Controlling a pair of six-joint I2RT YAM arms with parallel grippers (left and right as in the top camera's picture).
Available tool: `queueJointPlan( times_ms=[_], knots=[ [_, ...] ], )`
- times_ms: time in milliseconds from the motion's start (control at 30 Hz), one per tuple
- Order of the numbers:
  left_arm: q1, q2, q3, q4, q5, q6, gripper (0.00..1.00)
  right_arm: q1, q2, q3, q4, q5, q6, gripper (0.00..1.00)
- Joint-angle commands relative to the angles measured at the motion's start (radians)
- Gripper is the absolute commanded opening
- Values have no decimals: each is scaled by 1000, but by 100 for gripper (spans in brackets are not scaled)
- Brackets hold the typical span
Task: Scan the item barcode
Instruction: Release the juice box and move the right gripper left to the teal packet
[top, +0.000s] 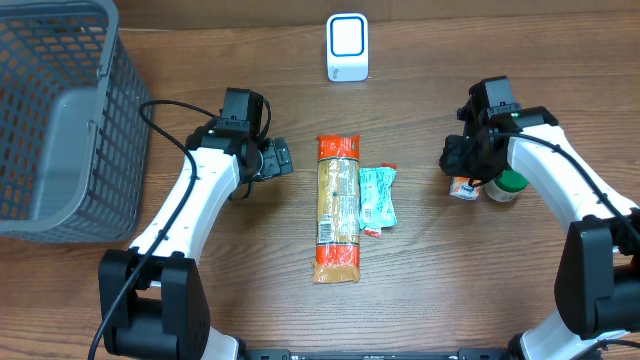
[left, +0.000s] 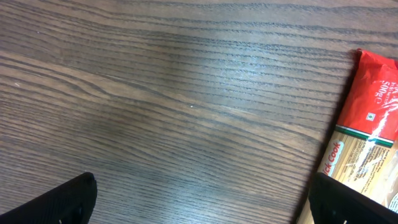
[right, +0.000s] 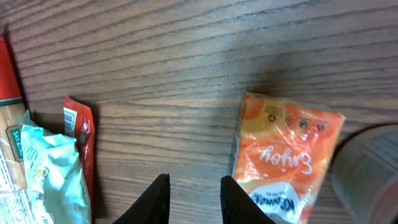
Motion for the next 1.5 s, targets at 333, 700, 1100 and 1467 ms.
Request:
queueJointPlan(
  times_ms=[333, 700, 1100, 1467],
  knots=[
    [-1, -12, 9, 1, 2, -4, 100, 0, -8, -169, 183, 157, 52, 28],
    [-1, -12, 9, 1, 2, -4, 100, 0, -17, -116, 158, 196, 59, 28],
    [-1, -12, 9, 1, 2, -4, 100, 56, -78, -23, 90, -217, 59, 33],
    [-1, -12, 9, 1, 2, -4, 100, 306, -69, -61, 134, -61, 59, 43]
  ],
)
